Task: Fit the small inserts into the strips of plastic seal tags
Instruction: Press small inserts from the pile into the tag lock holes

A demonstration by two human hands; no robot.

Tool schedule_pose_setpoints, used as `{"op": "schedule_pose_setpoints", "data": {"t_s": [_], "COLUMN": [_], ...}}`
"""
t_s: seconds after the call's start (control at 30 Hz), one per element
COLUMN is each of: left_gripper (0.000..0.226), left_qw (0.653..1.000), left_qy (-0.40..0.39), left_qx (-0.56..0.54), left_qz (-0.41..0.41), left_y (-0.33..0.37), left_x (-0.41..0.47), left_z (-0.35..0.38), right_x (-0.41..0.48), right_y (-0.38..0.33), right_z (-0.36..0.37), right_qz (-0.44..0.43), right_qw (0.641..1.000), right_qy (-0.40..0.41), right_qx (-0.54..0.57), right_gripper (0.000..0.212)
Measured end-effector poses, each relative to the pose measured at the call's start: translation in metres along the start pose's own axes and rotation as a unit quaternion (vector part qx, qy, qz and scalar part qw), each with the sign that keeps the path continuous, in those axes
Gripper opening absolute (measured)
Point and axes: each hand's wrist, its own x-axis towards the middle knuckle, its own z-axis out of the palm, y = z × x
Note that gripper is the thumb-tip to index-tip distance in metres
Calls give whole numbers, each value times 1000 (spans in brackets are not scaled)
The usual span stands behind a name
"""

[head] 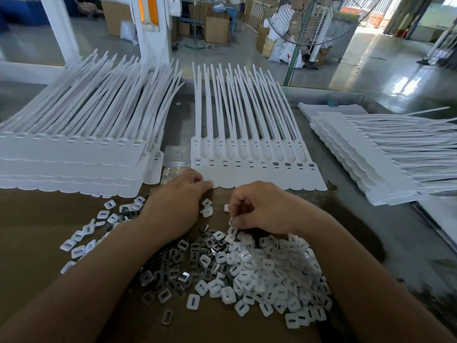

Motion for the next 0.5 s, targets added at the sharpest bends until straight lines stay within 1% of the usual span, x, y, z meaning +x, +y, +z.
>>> {"op": "schedule_pose_setpoints", "data": {"t_s": [0.13, 0.27, 0.33, 0.4, 0.5], "left_gripper": [47, 47, 47, 48, 50], "left_qw": [1000, 1000, 1000, 1000, 1000], "left_qy": [6, 9, 8, 8, 10], "left_qx": [-2, 2, 1, 0, 2], "left_qz": [1, 2, 0, 0, 2], "left_y": [1, 0, 0, 1, 1], "left_x": [1, 2, 1, 1, 1], "left_z": [1, 1, 1, 2, 2], "right_x": [-1, -2, -2, 2, 12], "right_y": [6, 14, 19, 27, 41], "right_z": [-8, -16, -21, -26, -37], "right_qz": [13, 25, 38, 50, 61], "right_qw": [998, 996, 993, 989, 982], "right_qy": [2, 33, 62, 110, 170], "right_qx": [56, 82, 97, 84, 52], "right_gripper": [20, 20, 17, 12, 18]}}
